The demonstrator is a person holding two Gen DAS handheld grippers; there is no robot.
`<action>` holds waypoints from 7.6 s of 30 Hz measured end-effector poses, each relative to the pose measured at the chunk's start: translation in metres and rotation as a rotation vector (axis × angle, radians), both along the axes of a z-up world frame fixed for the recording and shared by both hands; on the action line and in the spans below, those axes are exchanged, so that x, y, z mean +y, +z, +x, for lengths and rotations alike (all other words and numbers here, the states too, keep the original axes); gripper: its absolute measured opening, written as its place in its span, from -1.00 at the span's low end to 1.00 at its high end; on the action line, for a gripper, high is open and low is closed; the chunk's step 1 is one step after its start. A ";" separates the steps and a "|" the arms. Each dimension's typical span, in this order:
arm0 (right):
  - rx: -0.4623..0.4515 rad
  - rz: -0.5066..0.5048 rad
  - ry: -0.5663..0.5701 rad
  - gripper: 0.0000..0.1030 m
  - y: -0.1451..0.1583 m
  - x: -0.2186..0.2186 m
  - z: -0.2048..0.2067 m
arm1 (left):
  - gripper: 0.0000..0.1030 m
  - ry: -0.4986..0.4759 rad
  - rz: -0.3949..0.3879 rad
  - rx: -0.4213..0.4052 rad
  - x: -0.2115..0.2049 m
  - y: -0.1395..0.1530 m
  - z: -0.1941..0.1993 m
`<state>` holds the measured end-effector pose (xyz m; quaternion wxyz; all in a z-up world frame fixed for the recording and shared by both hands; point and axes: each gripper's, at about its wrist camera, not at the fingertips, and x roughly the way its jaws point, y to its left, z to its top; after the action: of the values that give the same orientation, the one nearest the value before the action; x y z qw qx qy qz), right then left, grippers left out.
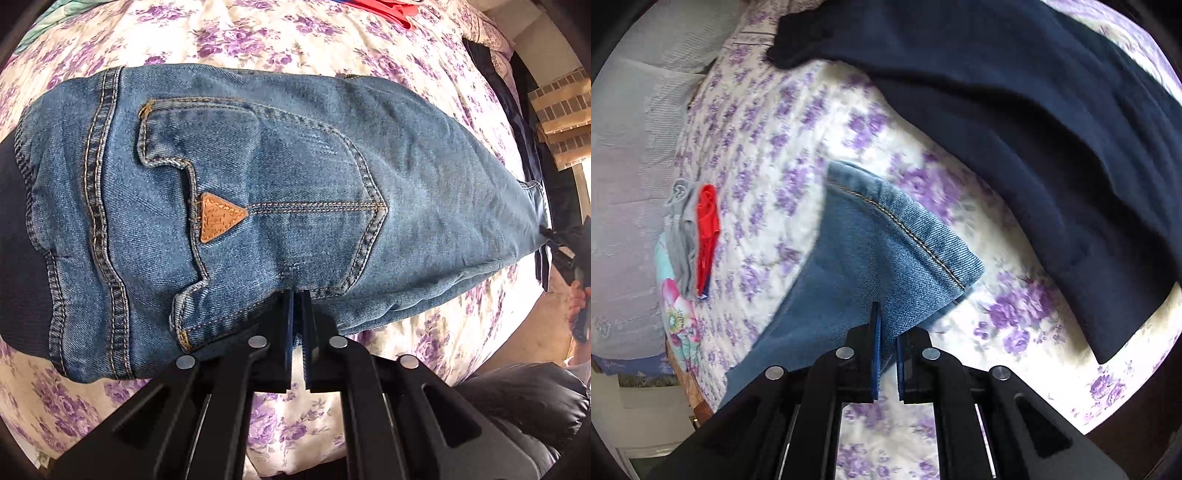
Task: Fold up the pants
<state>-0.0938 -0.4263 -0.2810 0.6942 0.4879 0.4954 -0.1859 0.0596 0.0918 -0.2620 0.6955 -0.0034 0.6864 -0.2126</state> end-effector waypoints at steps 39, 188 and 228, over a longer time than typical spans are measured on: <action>-0.051 -0.214 1.441 -0.80 0.011 0.384 0.266 | -0.79 -0.031 -0.080 -0.028 -0.072 -0.007 -0.013; -0.263 -0.425 0.469 -0.63 0.090 0.087 0.031 | -1.00 -0.120 -0.129 -0.037 -0.220 0.036 -0.008; -0.024 -0.181 1.092 -0.83 0.019 0.287 0.123 | -0.98 0.285 -0.126 -0.026 -0.015 0.004 0.024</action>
<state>0.0289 -0.1395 -0.2622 0.7346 0.1006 0.6505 0.1646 0.0838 0.0765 -0.2582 0.7258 -0.1419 0.6552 -0.1543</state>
